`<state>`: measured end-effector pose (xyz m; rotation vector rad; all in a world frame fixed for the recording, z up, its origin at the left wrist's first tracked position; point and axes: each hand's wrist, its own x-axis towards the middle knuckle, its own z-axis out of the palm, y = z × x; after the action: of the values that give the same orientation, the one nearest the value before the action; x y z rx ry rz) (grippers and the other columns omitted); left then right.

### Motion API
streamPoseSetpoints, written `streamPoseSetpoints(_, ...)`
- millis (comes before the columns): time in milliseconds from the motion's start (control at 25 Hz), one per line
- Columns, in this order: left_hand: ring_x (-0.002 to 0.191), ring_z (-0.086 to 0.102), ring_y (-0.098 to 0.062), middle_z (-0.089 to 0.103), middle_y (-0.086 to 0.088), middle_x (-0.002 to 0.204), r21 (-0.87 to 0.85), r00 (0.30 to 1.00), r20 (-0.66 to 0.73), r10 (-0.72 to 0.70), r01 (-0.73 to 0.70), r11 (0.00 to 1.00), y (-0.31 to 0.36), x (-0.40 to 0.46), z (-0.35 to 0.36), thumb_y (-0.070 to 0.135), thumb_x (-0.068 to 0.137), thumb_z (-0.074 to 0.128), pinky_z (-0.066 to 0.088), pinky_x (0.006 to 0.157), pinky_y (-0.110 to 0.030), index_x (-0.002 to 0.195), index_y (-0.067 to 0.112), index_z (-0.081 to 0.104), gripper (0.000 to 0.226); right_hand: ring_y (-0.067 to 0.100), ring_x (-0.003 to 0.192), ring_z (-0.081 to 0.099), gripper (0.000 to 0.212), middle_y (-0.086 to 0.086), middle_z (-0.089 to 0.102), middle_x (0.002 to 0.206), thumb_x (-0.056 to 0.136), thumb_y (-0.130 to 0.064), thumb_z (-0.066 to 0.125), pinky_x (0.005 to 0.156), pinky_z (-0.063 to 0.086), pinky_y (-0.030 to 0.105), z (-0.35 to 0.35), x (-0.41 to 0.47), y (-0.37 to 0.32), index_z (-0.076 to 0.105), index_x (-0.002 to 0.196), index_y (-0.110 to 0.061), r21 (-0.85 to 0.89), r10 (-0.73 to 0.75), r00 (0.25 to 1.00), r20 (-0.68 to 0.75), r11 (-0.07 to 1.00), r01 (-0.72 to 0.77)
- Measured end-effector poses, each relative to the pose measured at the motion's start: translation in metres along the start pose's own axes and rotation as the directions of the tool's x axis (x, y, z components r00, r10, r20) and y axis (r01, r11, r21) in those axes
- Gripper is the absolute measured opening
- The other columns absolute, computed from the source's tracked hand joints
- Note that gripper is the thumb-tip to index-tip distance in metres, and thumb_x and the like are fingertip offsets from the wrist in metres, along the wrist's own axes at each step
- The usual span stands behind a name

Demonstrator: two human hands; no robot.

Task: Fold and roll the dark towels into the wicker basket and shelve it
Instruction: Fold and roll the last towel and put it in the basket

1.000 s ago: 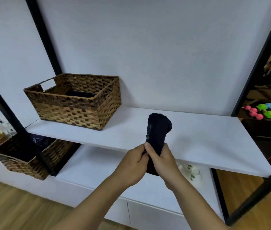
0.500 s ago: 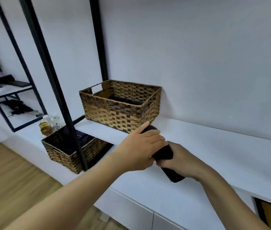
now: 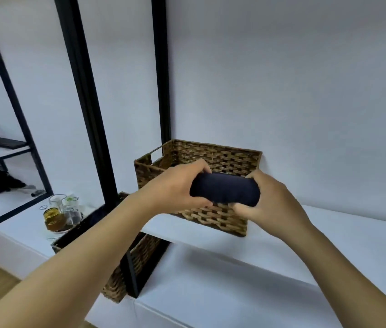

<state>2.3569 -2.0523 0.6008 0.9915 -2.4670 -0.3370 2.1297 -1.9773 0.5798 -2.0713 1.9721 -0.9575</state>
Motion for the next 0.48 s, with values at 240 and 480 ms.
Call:
streamPoseSetpoints(240, 0.097, 0.062, 0.003, 0.061, 0.02, 0.109, -0.259, 0.995, -0.096, -0.039, 0.012, 0.966, -0.063, 0.04, -0.028, 0.043, 0.08, 0.082, 0.051, 0.076, -0.017, 0.115, 0.041, 0.053, 0.046, 0.006, 0.098, 0.058, 0.052, -0.014, 0.058, 0.109, 0.082, -0.026, 0.078, 0.072, 0.049, 0.021, 0.025, 0.061, -0.016, 0.047, 0.123, -0.032, 0.277, 0.074, 0.983, -0.167, 0.96, -0.025)
streamPoseSetpoints(480, 0.111, 0.061, -0.007, 0.063, 0.011, 0.121, -0.488, 0.986, -0.01, -0.169, 0.143, 0.861, -0.129, 0.102, -0.023, 0.026, 0.09, 0.074, 0.052, 0.101, -0.035, 0.125, 0.036, 0.051, 0.043, 0.002, 0.099, 0.057, 0.042, -0.016, 0.059, 0.112, 0.086, -0.041, 0.074, 0.073, 0.047, 0.02, 0.042, 0.135, 0.006, 0.048, 0.119, -0.032, 0.304, 0.12, 0.984, -0.131, 0.95, -0.075)
